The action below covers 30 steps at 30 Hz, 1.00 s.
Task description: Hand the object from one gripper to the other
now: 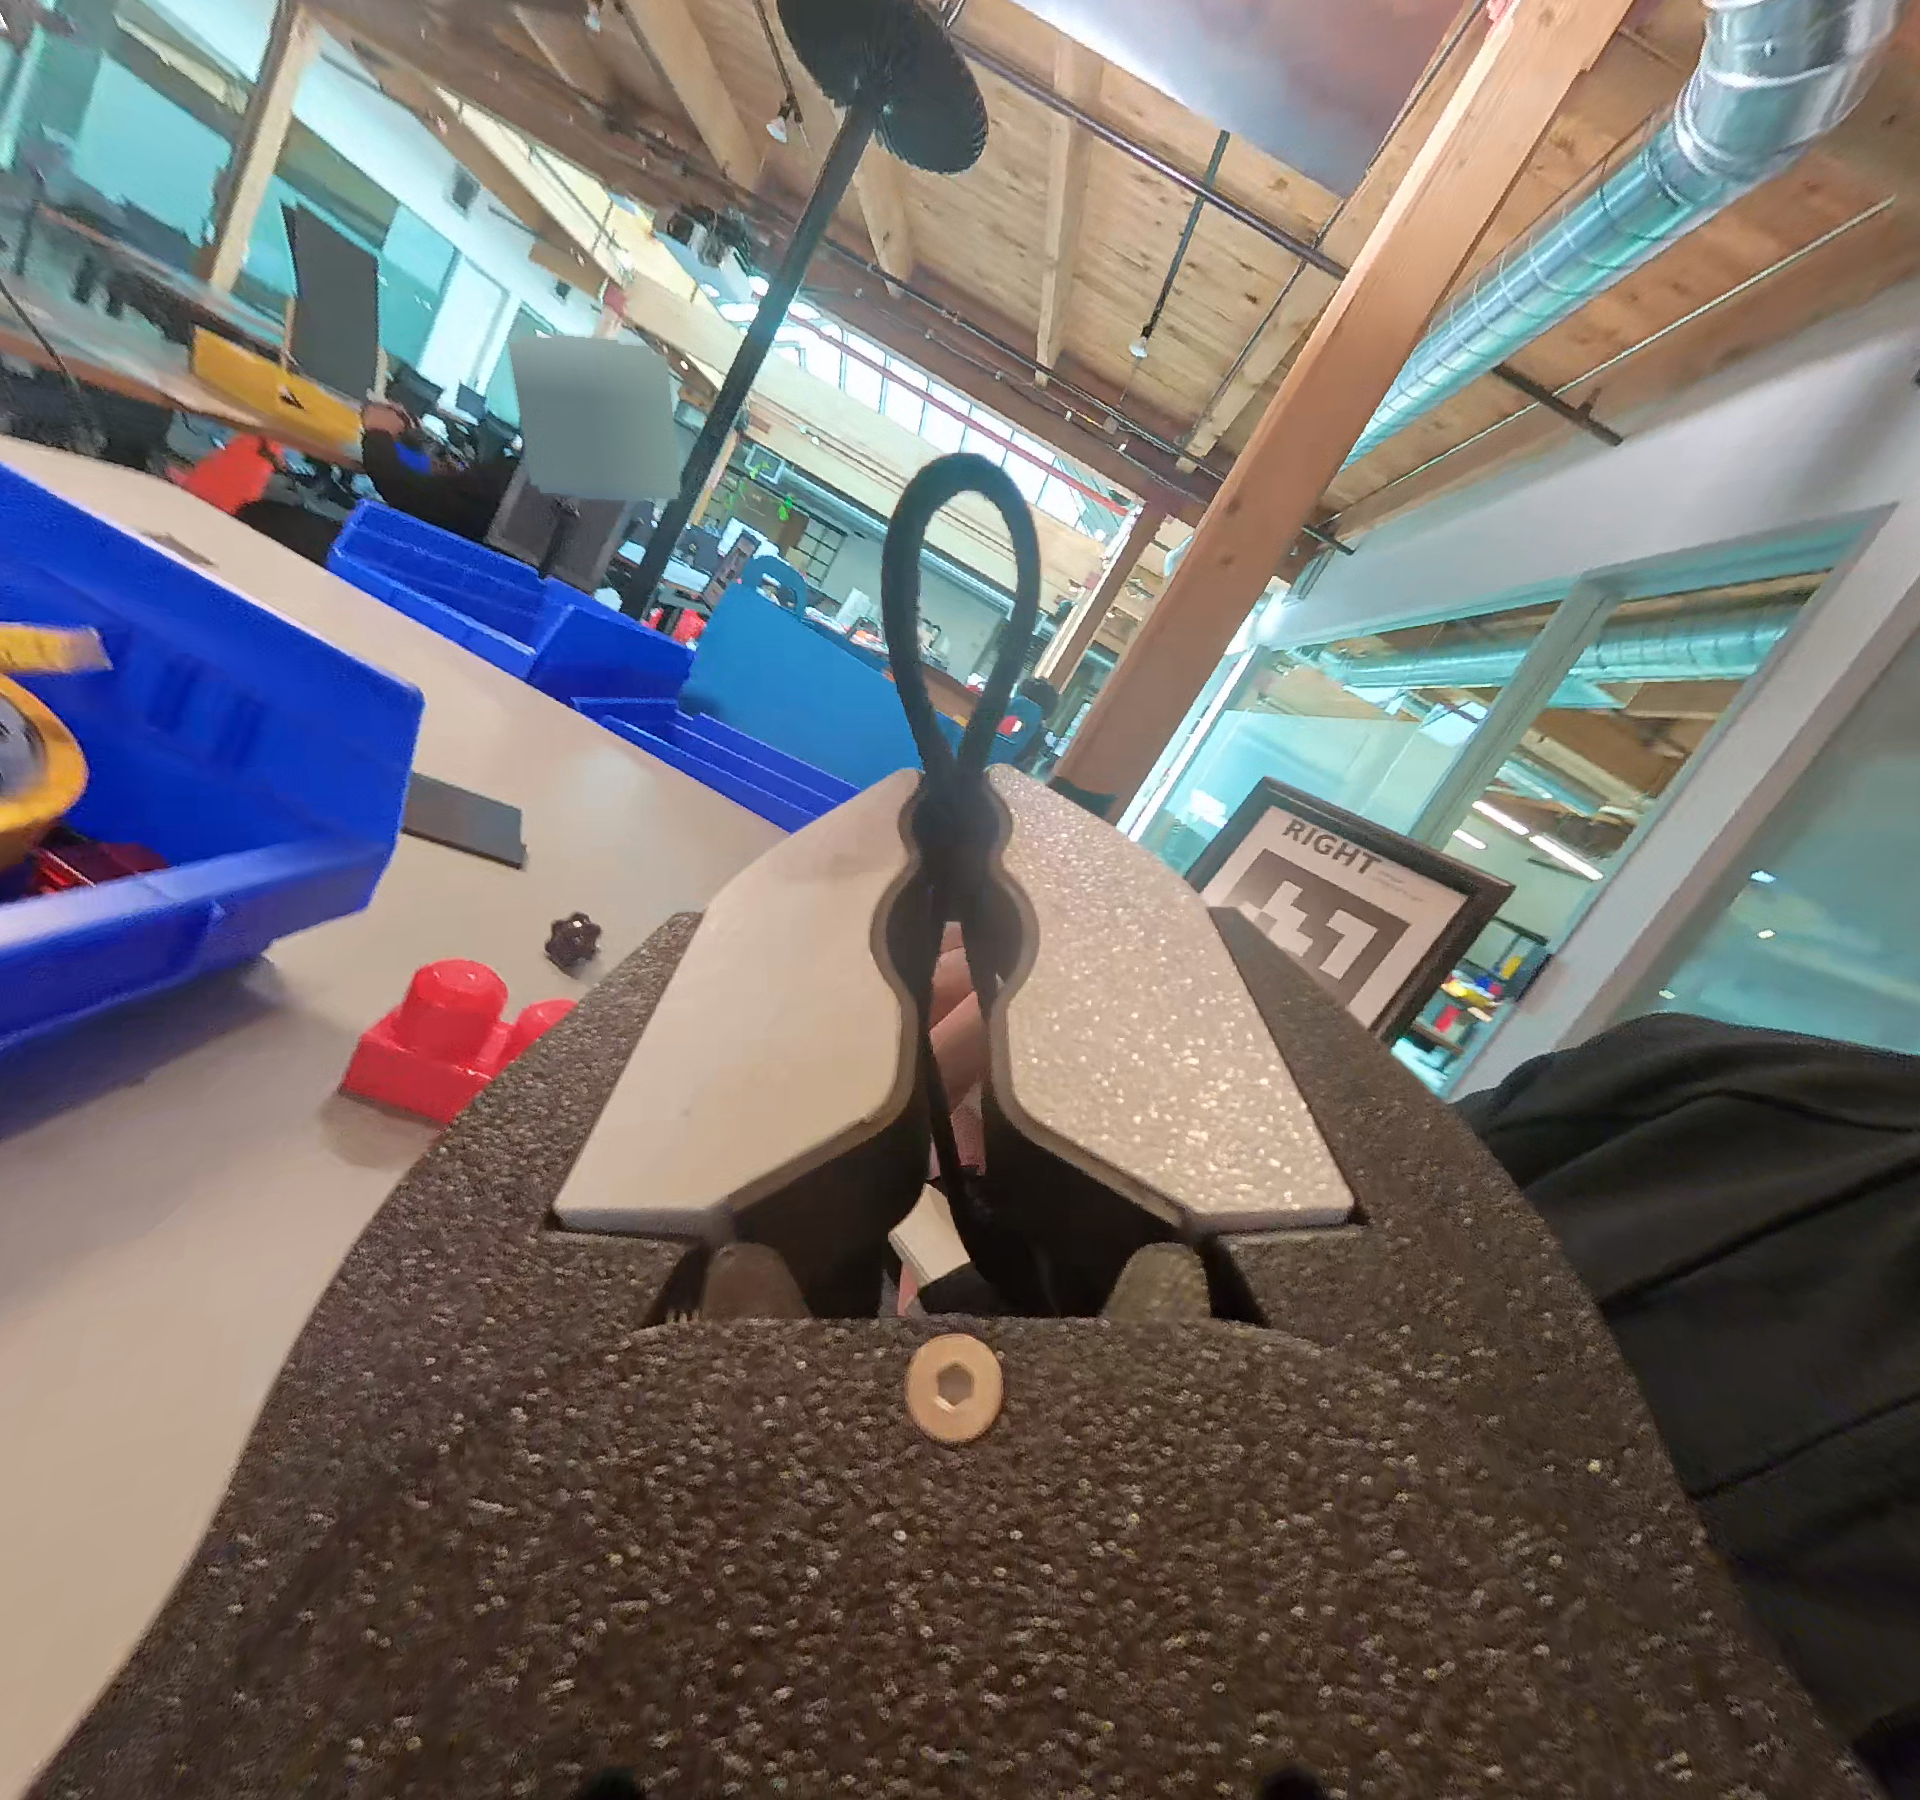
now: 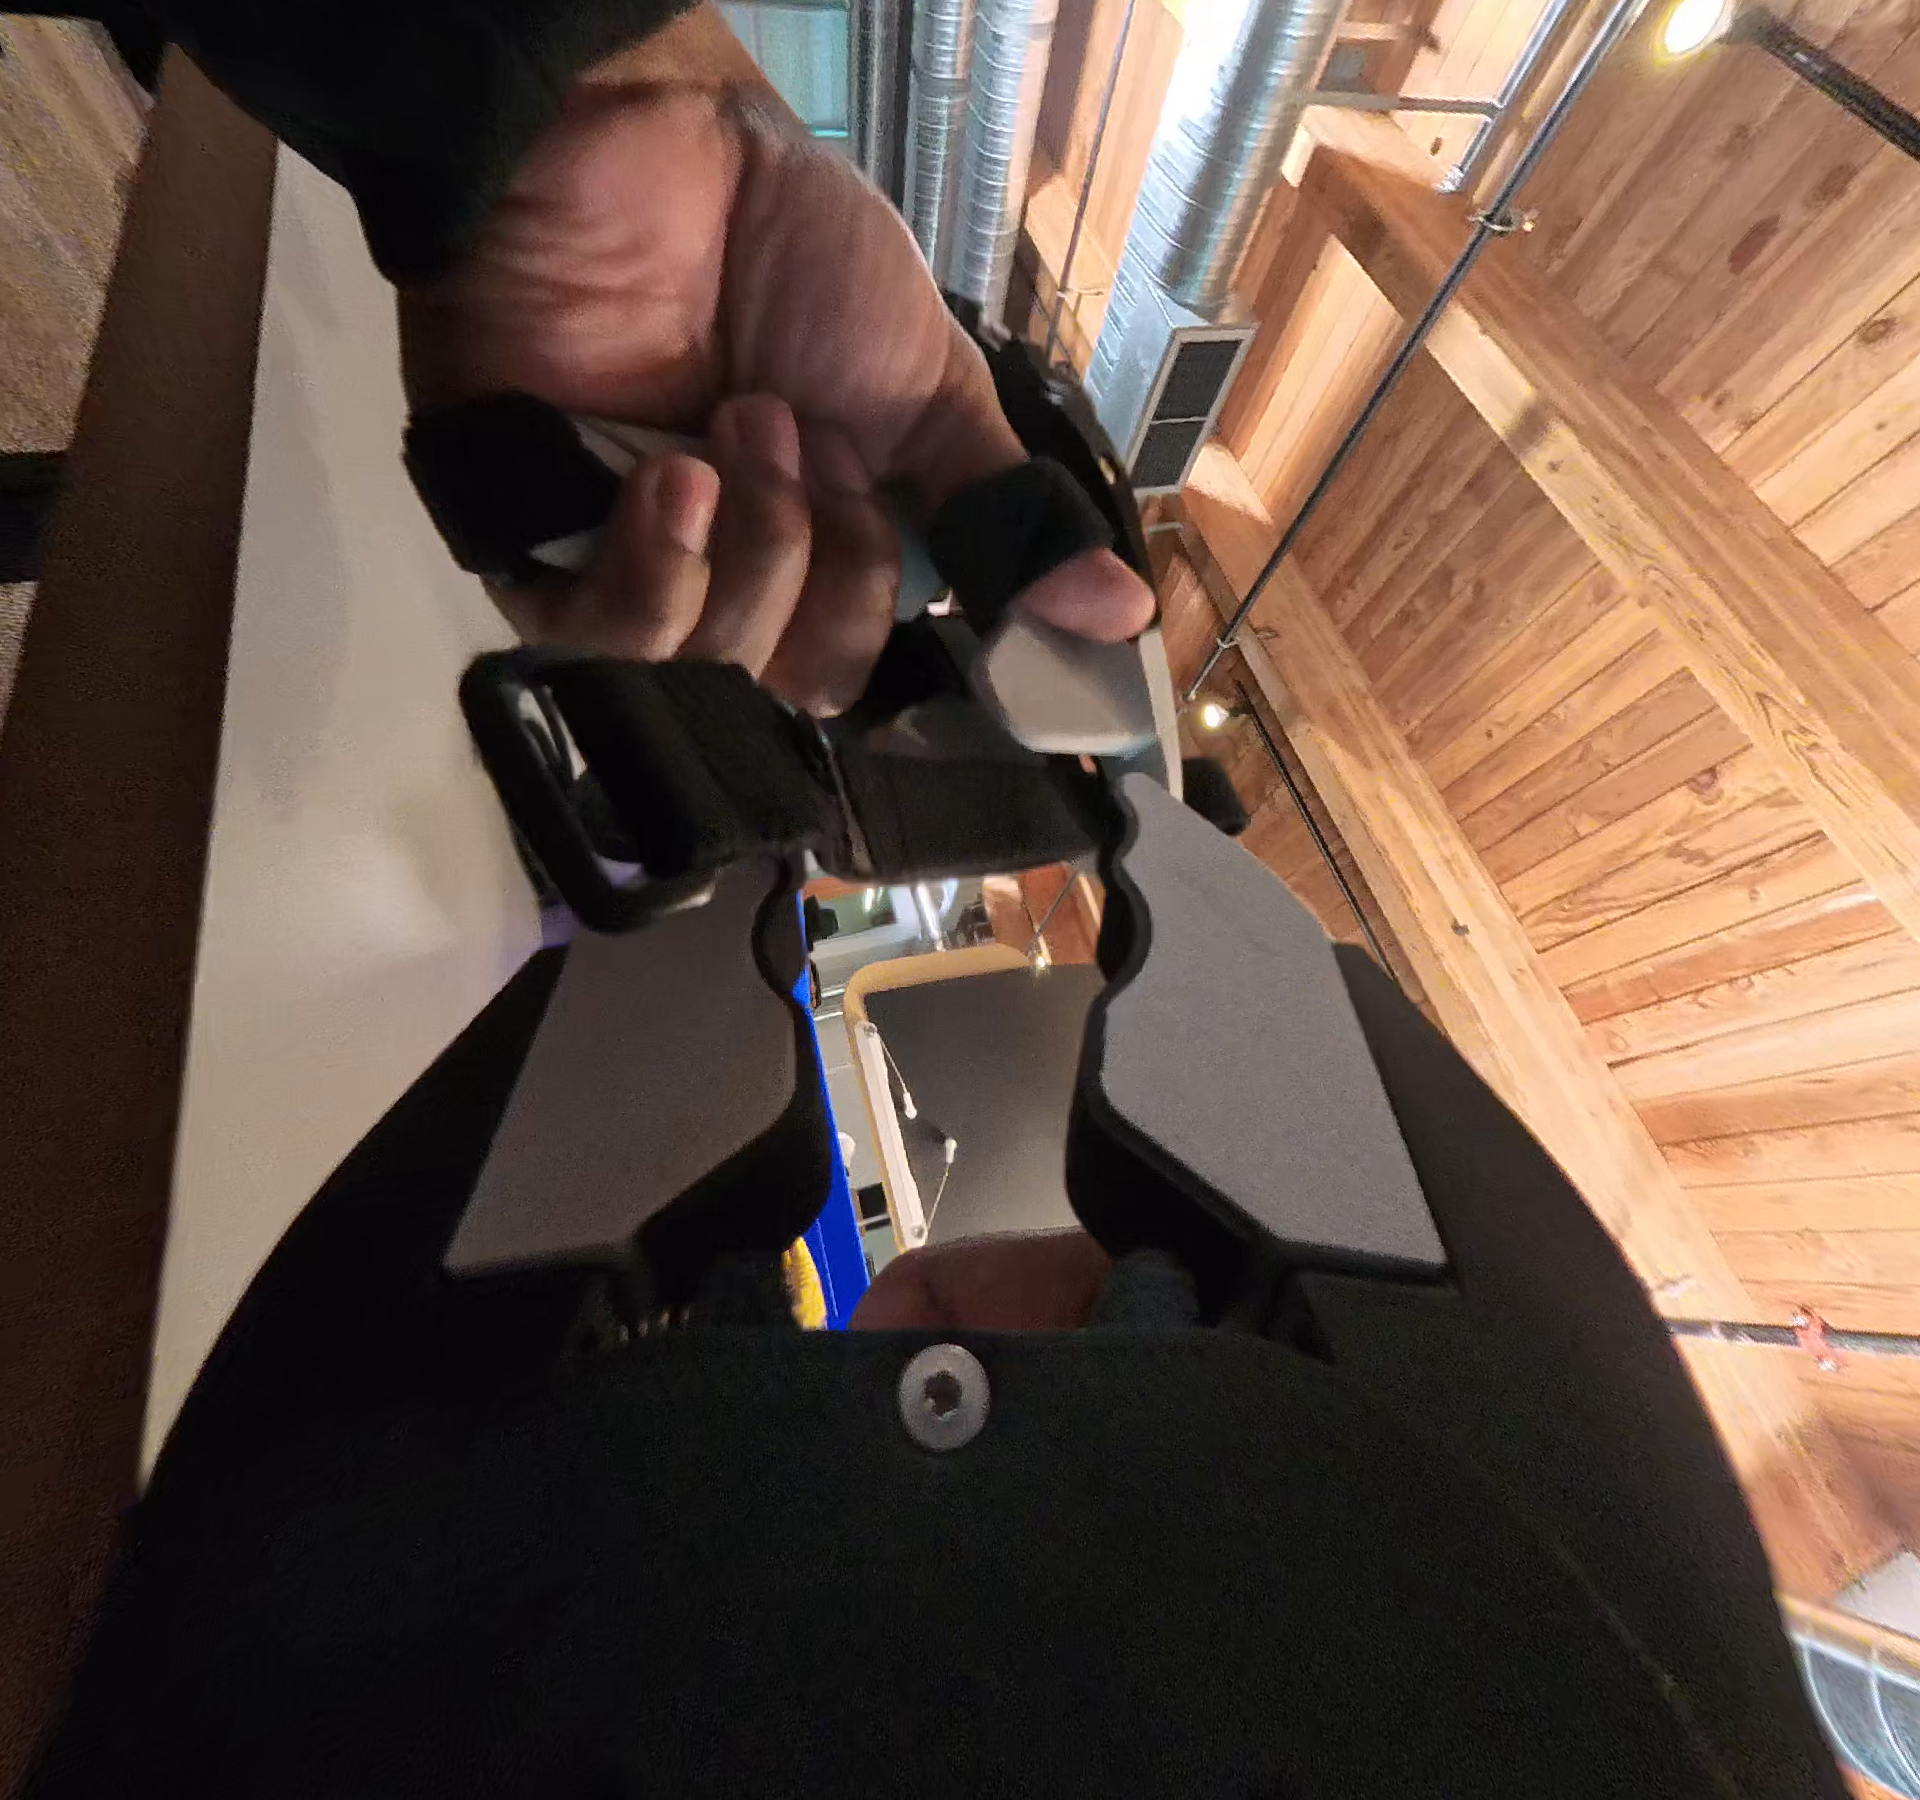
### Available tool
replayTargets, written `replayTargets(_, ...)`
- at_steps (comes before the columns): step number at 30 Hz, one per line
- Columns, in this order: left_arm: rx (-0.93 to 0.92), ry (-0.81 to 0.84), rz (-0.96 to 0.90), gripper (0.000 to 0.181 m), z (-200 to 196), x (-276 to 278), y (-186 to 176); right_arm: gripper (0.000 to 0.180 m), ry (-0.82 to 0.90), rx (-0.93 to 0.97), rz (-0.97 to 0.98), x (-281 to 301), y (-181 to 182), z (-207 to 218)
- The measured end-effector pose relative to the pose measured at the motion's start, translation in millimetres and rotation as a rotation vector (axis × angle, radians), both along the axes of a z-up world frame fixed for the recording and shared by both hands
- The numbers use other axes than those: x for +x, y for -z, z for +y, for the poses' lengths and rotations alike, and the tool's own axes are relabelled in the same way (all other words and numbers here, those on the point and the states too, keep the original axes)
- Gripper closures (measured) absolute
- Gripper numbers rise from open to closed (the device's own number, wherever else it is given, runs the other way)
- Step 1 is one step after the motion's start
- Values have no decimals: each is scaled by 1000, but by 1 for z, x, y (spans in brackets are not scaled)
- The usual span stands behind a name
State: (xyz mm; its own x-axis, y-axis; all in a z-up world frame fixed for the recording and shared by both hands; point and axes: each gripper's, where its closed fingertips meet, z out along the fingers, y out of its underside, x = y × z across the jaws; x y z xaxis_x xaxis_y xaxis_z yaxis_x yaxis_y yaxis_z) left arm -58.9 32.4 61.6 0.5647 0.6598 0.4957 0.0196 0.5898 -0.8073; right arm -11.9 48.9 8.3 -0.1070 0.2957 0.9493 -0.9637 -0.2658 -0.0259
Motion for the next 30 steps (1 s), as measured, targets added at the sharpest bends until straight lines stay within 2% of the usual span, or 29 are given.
replayTargets(1, 18, 15, -15, 175, 1, -3, 3, 135, -14, 1, -1, 3, 1, 1)
replayTargets(3, 35, 16, -36, 175, 1, -8, 8, 174, -49, 64, -33, 4, 7, 1)
replayTargets(5, 12, -25, -42, 172, -4, -11, 13, 175, -69, 104, -145, -3, 3, 0)
replayTargets(7, -58, -100, -36, 158, -14, -12, 15, 175, -73, 157, -283, -16, -3, -3)
replayTargets(11, -332, -279, -2, 127, -33, -4, 16, 175, -155, 293, -635, -37, -16, -4)
replayTargets(14, -558, -328, 106, 119, -26, 9, 10, 176, -293, 445, -893, -39, -21, -2)
replayTargets(19, -880, -197, 221, 123, 19, 25, 23, 175, -430, 682, -1096, -30, -16, 1)
replayTargets(22, -1032, -154, 134, 124, 27, 24, 43, 176, -488, 778, -1093, -20, -12, 8)
replayTargets(25, -1101, -128, 79, 128, 30, 24, 54, 175, -542, 847, -1075, -10, -10, 16)
replayTargets(30, -1196, -48, 19, 161, 40, 26, 73, 175, -565, 855, -1082, -9, -12, 19)
